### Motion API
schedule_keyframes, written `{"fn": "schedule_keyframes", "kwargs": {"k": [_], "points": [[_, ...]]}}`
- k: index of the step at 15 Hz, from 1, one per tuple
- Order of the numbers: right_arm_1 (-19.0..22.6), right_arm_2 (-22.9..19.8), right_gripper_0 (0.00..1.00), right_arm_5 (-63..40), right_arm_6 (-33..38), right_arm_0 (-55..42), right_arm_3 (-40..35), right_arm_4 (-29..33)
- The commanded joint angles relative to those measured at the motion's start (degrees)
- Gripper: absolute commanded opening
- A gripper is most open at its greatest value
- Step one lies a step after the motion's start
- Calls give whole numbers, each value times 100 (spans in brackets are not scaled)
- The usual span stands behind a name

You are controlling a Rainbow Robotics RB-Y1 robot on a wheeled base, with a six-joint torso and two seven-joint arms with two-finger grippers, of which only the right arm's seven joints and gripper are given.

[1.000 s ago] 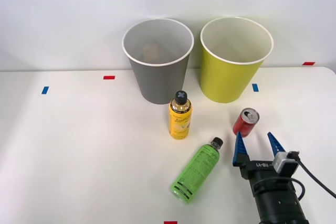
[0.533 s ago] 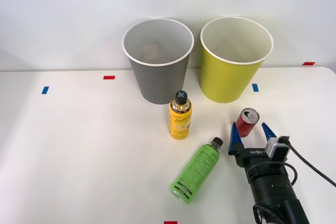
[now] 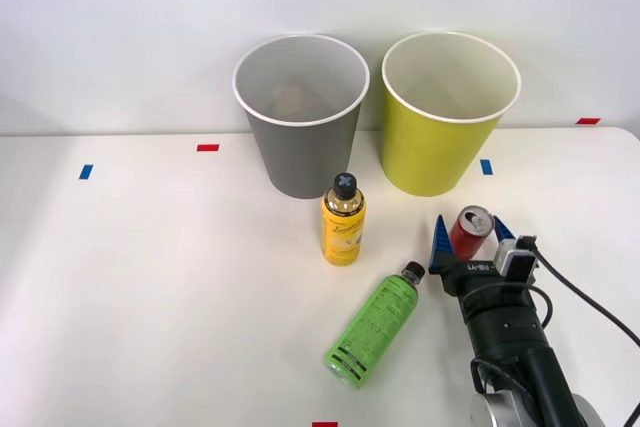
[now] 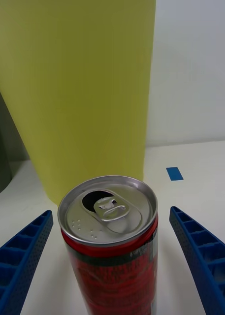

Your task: Put cans in the gray bin, plastic bottles in the light green bin

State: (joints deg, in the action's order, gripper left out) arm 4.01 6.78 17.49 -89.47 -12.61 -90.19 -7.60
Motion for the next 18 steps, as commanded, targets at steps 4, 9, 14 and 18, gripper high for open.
{"fn": "schedule_keyframes", "kwargs": {"k": [4,9,14,18], "points": [[56,-10,2,0,-132,-5,1,4],[-41,-36,0,97,-140,-5,-8,22],[223,157,0,-870,-97,-602,-1352,92],[680,438,0,-2830,26,-1420,-3637,-93]]}}
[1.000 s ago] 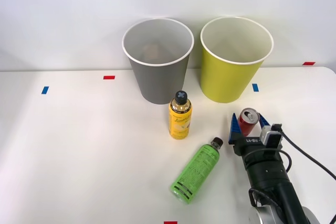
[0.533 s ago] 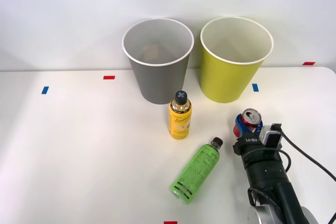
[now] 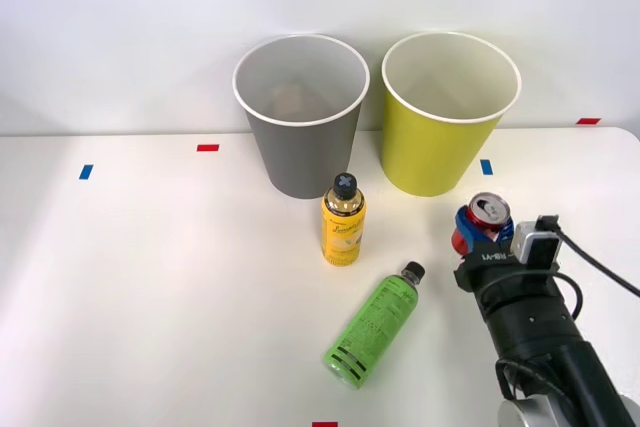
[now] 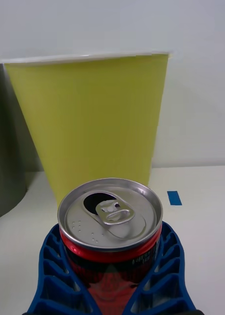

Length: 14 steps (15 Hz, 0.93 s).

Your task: Put cans in the gray bin, plastic bottles in the light green bin

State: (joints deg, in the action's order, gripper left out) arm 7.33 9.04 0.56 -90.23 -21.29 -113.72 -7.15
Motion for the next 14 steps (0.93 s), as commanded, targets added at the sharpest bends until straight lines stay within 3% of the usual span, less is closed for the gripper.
{"fn": "schedule_keyframes", "kwargs": {"k": [1,5,9,14], "points": [[480,265,0,-1401,137,-631,-1627,-348],[849,335,0,-1462,41,-446,-2032,-1544],[1077,300,0,-1462,-56,240,-2216,-2159],[1192,282,0,-2086,-117,1365,-2216,-2352]]}}
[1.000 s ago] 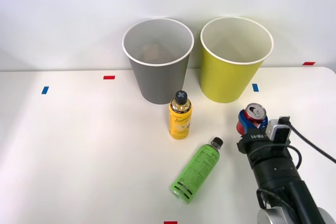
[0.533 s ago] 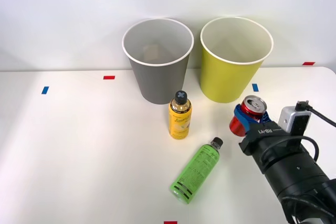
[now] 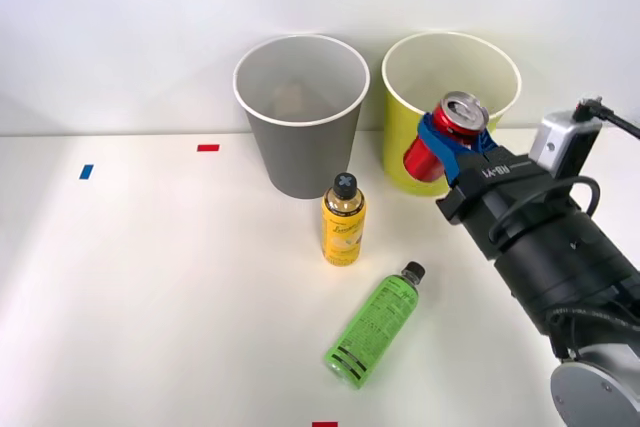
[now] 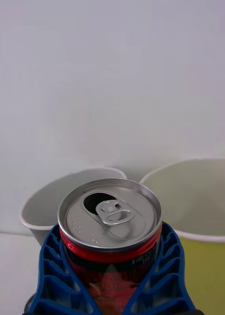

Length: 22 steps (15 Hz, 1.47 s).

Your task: Put cans in the gray bin, plastic bottles in the light green bin

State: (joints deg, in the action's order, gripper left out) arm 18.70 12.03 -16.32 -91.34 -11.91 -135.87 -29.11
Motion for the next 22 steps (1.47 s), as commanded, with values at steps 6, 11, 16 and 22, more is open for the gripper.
{"fn": "schedule_keyframes", "kwargs": {"k": [6,11,16,22], "points": [[-59,-61,0,-706,46,2210,992,-841],[-341,124,0,-697,-139,3432,2372,-657],[-429,484,0,-363,-253,4381,3725,-481],[-402,660,29,-90,-244,4601,4156,-464]]}}
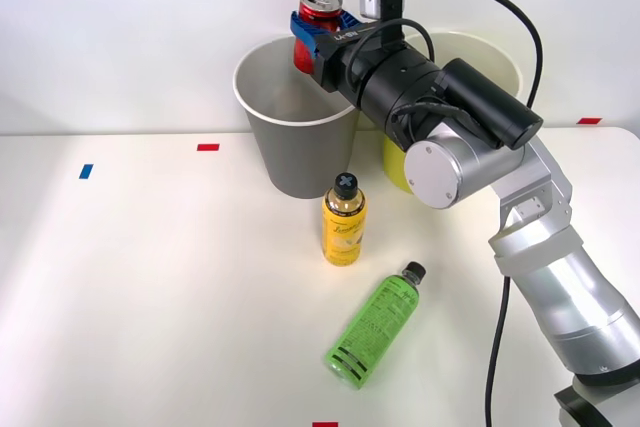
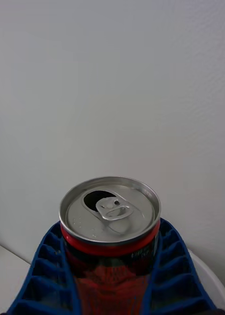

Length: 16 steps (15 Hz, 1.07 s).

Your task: Put cans in the gray bin, plastic bottles in the light green bin

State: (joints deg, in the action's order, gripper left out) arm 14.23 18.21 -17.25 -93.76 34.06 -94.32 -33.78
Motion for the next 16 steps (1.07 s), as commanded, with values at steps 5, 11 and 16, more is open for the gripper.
{"fn": "schedule_keyframes", "kwargs": {"k": [5,11,16], "points": [[19,112,100,-16,-20,5,1,47],[353,42,100,2,-178,-435,-676,91],[889,24,100,1144,-64,-2360,-1959,3]]}}
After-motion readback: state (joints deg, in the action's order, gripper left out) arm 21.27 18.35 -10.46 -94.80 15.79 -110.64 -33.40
